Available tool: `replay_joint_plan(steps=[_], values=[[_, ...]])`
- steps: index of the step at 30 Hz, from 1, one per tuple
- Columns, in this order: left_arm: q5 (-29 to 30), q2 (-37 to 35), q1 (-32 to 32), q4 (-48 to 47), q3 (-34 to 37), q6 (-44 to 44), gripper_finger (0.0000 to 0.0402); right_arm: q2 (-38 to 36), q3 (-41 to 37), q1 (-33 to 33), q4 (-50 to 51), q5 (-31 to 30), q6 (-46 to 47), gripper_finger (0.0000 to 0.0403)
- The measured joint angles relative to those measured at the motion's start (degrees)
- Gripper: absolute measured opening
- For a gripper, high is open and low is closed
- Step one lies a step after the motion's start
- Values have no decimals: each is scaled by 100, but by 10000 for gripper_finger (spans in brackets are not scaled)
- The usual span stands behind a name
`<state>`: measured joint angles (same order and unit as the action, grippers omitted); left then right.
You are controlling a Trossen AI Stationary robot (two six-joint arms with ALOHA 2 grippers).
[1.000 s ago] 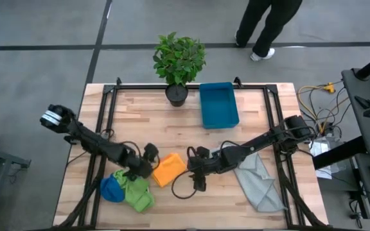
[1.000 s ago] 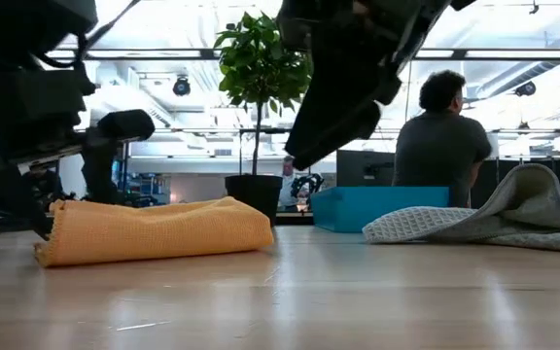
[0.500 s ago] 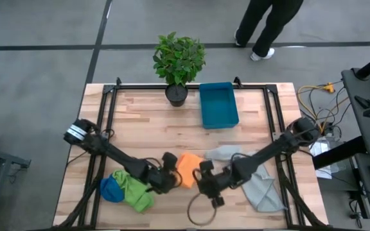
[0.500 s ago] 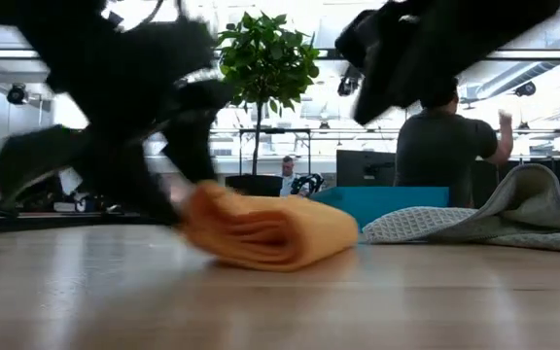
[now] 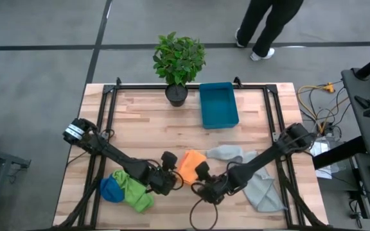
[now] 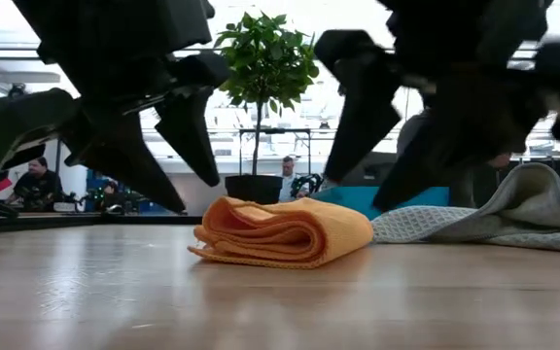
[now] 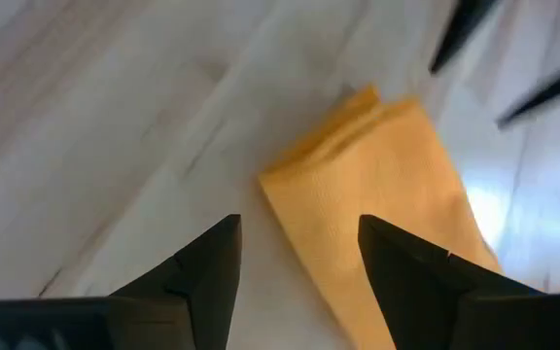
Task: Fold microfiber towels
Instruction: Put the orange microfiber towel into the blue bin
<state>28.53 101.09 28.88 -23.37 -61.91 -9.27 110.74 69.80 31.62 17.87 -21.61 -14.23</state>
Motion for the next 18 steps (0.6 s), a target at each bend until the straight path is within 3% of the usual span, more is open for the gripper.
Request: replay_joint_plan(steps=[7,18], values=[[0,-1,-1,-6,4,1,191,595,45,-13,-402,22,-645,207],[-105,-1,34,-21,17,259,191,549,22,-80,-327,-653,-695,208]])
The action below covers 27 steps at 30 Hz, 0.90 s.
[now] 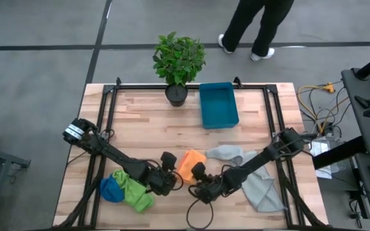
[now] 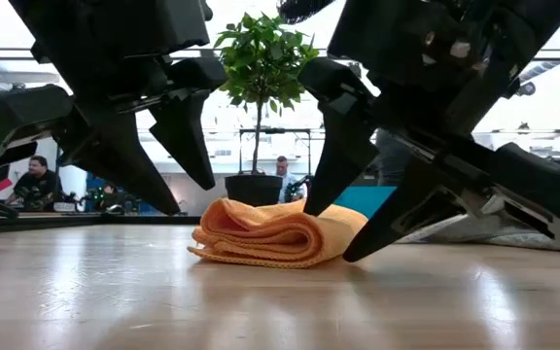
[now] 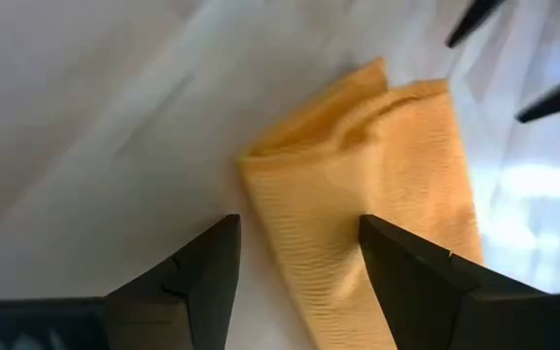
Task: Fold microfiber towels
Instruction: Put the orange microfiber towel into the blue bin
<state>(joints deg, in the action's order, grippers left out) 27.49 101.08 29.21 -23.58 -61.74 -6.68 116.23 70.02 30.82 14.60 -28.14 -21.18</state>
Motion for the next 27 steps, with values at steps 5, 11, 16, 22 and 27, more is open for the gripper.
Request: replay_joint_plan(steps=[5,11,16,22,27], values=[[-21,0,0,5,167,-572,191,70,2,-96,-44,5,-161,208],[-220,0,3,276,514,-1654,191,79,4,-169,-152,64,-261,208],[202,2,9,800,728,-2793,191,85,4,-180,-255,131,-368,208],[185,2,4,1543,738,-3854,191,89,4,-184,-288,149,-91,208],[-416,128,-112,1668,776,-4611,191,89,4,-198,-293,153,-30,208]])
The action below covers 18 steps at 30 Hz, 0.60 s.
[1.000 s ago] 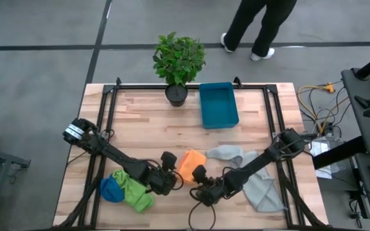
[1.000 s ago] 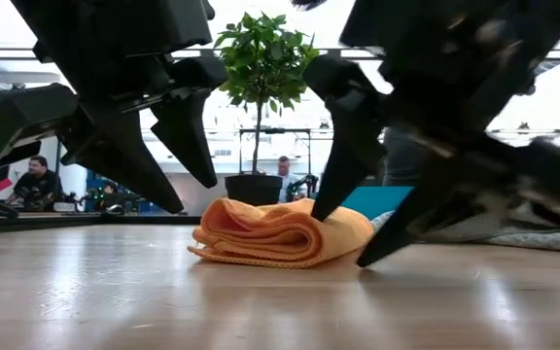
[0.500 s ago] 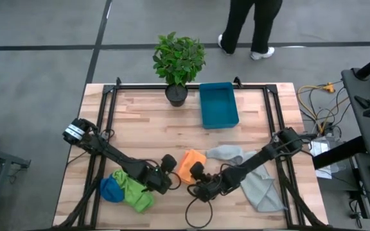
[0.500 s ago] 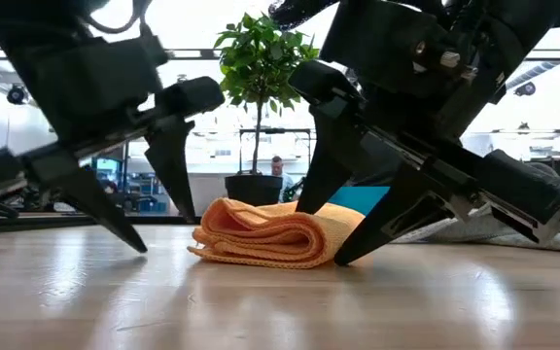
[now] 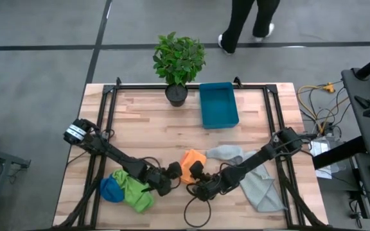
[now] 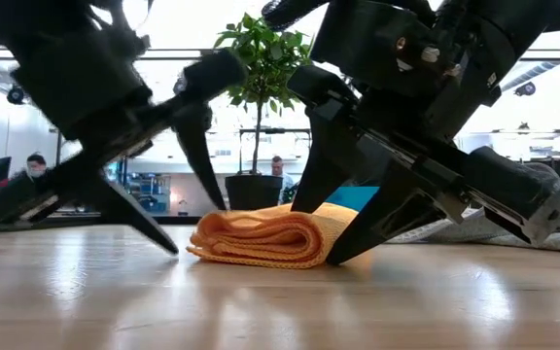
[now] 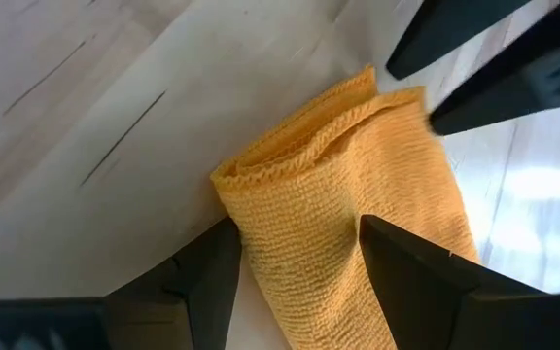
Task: Fold microfiber towels
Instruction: Put the orange microfiber towel into the blue bin
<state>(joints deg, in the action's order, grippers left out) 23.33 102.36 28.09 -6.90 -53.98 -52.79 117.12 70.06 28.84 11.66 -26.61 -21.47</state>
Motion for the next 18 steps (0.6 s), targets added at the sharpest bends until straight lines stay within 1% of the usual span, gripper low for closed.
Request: replay_joint_plan(steps=[5,11,18], values=[[-32,184,-60,117,-20,-340,191,0,0,-15,-9,20,4,208],[-23,264,-84,458,-17,-337,191,0,0,-17,-7,19,80,208],[-165,298,-145,563,56,-270,191,0,0,-35,-7,20,155,208]])
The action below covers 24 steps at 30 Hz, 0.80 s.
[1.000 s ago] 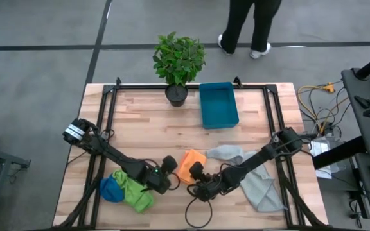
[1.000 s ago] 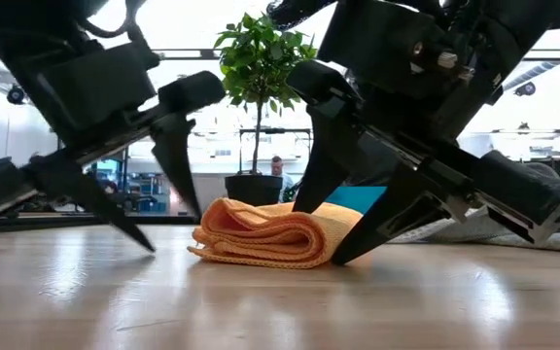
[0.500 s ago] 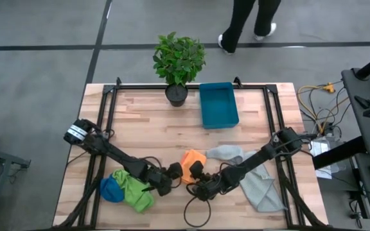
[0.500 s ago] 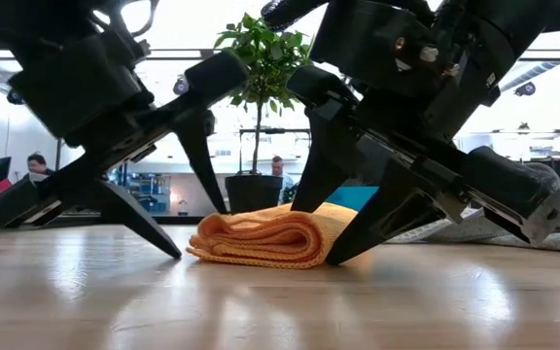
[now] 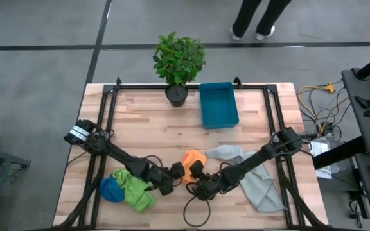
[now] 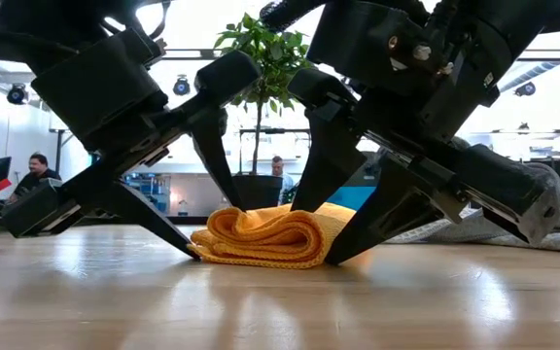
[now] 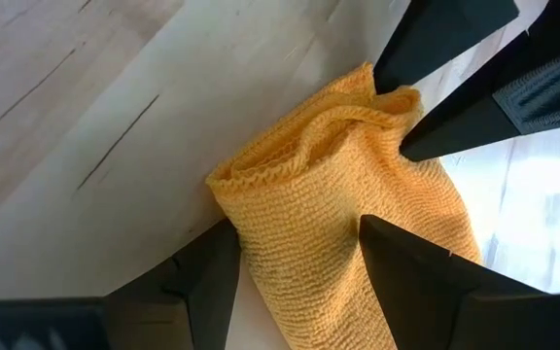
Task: Fold microfiber towels
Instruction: Put the orange microfiber towel into the blue bin
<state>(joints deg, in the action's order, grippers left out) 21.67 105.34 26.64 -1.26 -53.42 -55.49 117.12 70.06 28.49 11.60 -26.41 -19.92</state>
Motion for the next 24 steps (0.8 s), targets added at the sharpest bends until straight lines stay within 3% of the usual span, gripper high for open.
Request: replay_joint_plan(steps=[7,16,20,24], values=[[-293,11,-43,-14,71,944,191,0,0,-2,0,0,48,208],[-217,414,-10,496,325,1179,184,0,0,-2,2,-2,110,208],[-216,568,7,547,230,1500,135,0,0,-4,2,-7,236,208],[-345,602,8,576,243,1622,54,0,0,-2,0,-9,236,208]])
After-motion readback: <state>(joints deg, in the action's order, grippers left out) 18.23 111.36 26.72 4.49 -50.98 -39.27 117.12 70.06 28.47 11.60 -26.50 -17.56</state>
